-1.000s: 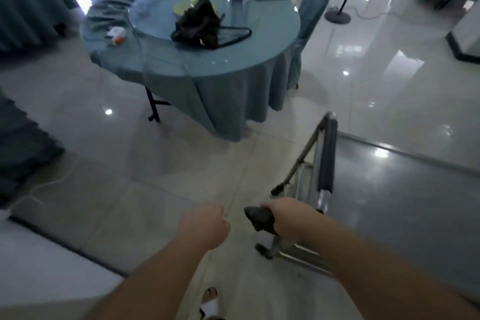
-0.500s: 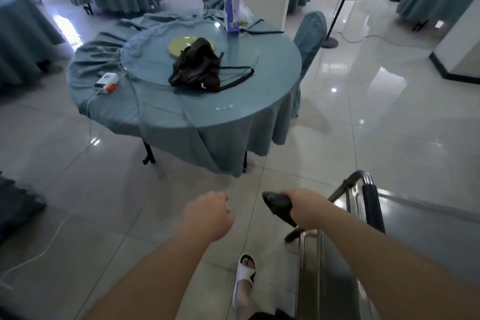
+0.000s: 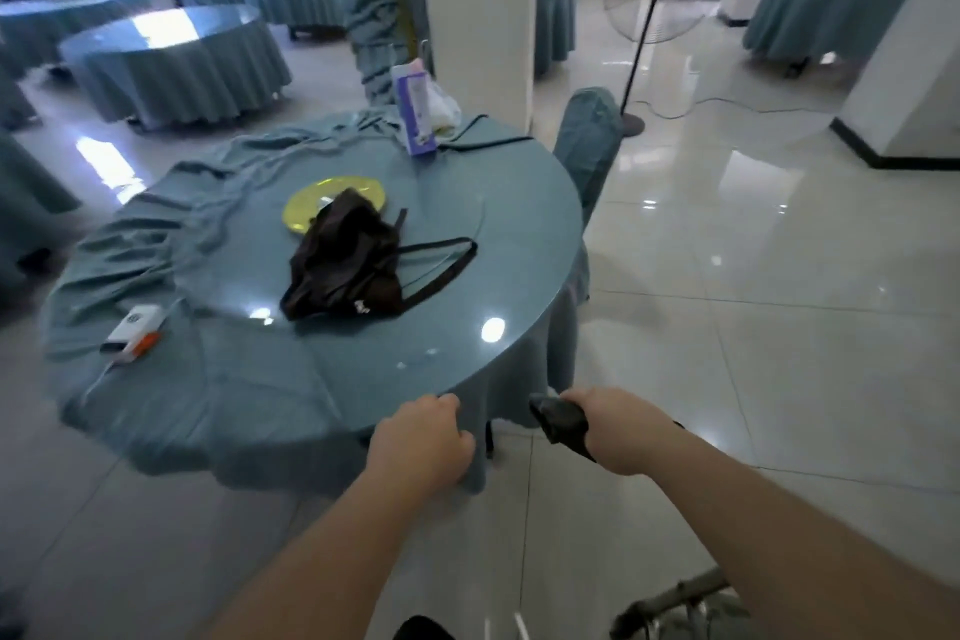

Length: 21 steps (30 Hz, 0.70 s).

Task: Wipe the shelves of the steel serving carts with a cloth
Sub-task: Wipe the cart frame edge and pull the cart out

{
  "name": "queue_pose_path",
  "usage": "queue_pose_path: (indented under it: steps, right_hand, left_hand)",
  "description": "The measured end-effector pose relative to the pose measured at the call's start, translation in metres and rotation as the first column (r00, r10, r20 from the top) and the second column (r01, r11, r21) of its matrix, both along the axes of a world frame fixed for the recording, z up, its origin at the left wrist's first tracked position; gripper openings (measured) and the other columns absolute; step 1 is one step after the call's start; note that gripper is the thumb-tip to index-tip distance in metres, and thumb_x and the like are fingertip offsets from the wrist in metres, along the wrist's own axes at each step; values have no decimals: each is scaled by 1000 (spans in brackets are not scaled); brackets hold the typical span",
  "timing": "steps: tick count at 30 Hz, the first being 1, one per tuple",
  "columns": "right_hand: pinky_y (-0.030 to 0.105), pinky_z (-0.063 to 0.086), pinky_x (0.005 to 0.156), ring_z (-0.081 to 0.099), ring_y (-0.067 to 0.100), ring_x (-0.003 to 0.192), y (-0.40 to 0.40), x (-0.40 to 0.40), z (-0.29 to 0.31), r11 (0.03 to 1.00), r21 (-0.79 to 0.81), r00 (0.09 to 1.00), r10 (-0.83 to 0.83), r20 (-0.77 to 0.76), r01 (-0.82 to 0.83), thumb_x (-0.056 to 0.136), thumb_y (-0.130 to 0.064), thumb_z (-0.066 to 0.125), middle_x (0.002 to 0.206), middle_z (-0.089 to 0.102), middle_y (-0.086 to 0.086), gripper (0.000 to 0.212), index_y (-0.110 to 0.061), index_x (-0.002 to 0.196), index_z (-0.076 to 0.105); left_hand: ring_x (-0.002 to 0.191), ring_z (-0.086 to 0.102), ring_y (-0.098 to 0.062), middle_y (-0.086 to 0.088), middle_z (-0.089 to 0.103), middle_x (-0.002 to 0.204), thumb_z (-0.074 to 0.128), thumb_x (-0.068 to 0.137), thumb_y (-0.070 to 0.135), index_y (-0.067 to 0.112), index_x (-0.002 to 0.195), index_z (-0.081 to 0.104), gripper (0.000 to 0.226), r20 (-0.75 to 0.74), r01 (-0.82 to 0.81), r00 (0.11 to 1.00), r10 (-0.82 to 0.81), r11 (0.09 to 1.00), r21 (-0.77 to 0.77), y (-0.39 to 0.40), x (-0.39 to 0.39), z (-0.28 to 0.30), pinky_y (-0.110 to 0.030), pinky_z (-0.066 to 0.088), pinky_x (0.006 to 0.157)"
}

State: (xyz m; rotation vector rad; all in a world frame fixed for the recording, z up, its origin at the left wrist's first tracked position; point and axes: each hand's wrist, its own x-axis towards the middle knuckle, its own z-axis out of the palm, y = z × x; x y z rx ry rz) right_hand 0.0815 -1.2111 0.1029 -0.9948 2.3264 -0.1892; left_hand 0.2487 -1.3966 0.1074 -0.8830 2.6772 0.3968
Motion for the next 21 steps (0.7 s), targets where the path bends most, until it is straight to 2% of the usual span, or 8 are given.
queue_pose_path:
  steps: [3, 6, 10, 12, 17, 21]
  right_hand:
    - [38, 57, 76, 64, 17, 86, 0, -51, -7, 992, -5, 992, -125, 4, 125, 93, -17, 54, 95, 65, -8, 30, -42, 108, 56]
    - [38, 57, 77, 63, 13, 83, 5, -108, -9, 970, -17, 970, -241, -35, 241, 96, -25, 56, 95, 66, -11, 18, -40, 105, 59]
    - [40, 56, 82, 63, 18, 88, 21, -182, -1, 902, -19, 899, -431, -80, 431, 98, -26, 56, 100, 66, -8, 16, -38, 108, 60]
    - [41, 57, 83, 64, 18, 88, 33, -207, 4, 848, -29, 844, -530, -83, 530, 99, -27, 56, 100, 67, -7, 13, -38, 106, 60]
    - [41, 57, 81, 65, 16, 83, 78, -234, 1, 660, -57, 659, -751, -35, 749, 98, -33, 53, 92, 67, -10, 10, -38, 96, 62]
    - [42, 59, 79, 64, 15, 82, 125, -249, -18, 509, 1, 508, -861, -24, 861, 94, -22, 54, 91, 66, -9, 16, -34, 99, 62]
  left_hand:
    - [115, 60, -22, 1, 61, 131, 46, 99, 40, 25, 138, 55, 42, -32, 94, 995, -94, 995, 13, -19, -76, 0, -40, 49, 95]
    - [121, 61, -23, 1, 61, 138, 48, 100, 40, 25, 143, 54, 45, -74, 199, 977, -198, 980, 14, -34, -160, -1, -40, 49, 99]
    - [123, 60, -28, -4, 60, 137, 49, 99, 41, 24, 137, 56, 42, -84, 394, 915, -395, 919, -23, -43, -270, 4, -41, 51, 102]
    - [125, 59, -30, -5, 61, 137, 48, 98, 39, 24, 134, 57, 40, -74, 496, 864, -497, 867, -33, -38, -322, 4, -40, 50, 101]
    - [126, 57, -27, -2, 56, 145, 47, 100, 42, 26, 149, 50, 51, -62, 724, 688, -723, 690, -3, 7, -425, -2, -41, 49, 100]
    - [120, 59, -25, 1, 58, 140, 47, 100, 41, 27, 147, 51, 49, -73, 846, 532, -844, 532, 20, 59, -482, -9, -42, 52, 99]
